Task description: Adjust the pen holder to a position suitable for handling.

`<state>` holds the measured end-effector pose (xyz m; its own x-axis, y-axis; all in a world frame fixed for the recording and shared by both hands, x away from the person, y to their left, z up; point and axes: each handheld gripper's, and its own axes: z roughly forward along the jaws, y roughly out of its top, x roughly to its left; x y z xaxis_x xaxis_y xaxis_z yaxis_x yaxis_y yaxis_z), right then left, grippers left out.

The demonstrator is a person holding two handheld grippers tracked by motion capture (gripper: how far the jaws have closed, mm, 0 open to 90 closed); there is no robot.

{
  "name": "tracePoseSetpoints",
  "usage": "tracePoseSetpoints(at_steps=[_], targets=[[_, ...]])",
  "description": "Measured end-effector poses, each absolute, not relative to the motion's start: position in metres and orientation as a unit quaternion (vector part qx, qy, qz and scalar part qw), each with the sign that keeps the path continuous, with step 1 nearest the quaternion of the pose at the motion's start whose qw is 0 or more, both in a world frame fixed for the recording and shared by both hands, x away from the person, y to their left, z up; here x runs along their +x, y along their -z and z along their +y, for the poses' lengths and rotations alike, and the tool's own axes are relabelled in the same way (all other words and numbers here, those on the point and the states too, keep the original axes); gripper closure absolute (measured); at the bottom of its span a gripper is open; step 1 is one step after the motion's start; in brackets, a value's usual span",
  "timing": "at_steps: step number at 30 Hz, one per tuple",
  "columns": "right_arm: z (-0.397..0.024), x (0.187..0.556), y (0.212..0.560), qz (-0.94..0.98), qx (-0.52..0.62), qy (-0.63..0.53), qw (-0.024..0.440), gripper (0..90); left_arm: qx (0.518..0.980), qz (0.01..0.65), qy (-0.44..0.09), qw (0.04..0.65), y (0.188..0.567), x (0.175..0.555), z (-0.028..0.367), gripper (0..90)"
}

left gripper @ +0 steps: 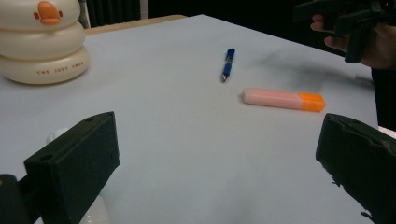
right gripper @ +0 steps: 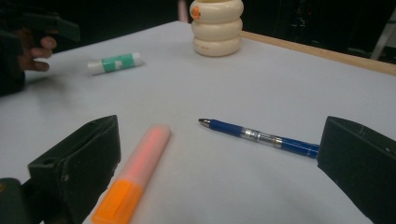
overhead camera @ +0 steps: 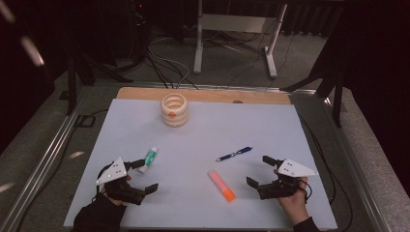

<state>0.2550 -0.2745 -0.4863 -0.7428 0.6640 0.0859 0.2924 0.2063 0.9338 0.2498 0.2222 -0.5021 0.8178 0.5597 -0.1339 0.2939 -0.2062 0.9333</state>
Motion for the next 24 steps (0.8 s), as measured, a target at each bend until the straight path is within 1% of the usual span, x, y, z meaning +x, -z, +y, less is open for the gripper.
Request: tracePoseSetpoints(at_steps=[3, 10, 16, 19, 24], targets=[[-0.277, 0.257, 0.485, 0.750, 0.315, -0.559, 0.163, 0.0, 0.767, 0.277, -0.115, 0.568, 0.502, 0.250, 0.222, 0.1], [-0.271, 0.255, 0.486, 0.764, 0.307, -0.544, 0.162, 0.0, 0.764, 0.277, -0.109, 0.573, 0.501, 0.248, 0.222, 0.1], [-0.267, 0.254, 0.485, 0.756, 0.308, -0.561, 0.141, 0.0, 0.765, 0.274, -0.101, 0.574, 0.501, 0.246, 0.218, 0.1], [-0.267, 0.254, 0.485, 0.754, 0.307, -0.563, 0.141, 0.0, 0.768, 0.268, -0.099, 0.573, 0.501, 0.244, 0.216, 0.1], [-0.265, 0.254, 0.486, 0.759, 0.301, -0.555, 0.160, 0.0, 0.771, 0.262, -0.095, 0.573, 0.499, 0.245, 0.214, 0.1]])
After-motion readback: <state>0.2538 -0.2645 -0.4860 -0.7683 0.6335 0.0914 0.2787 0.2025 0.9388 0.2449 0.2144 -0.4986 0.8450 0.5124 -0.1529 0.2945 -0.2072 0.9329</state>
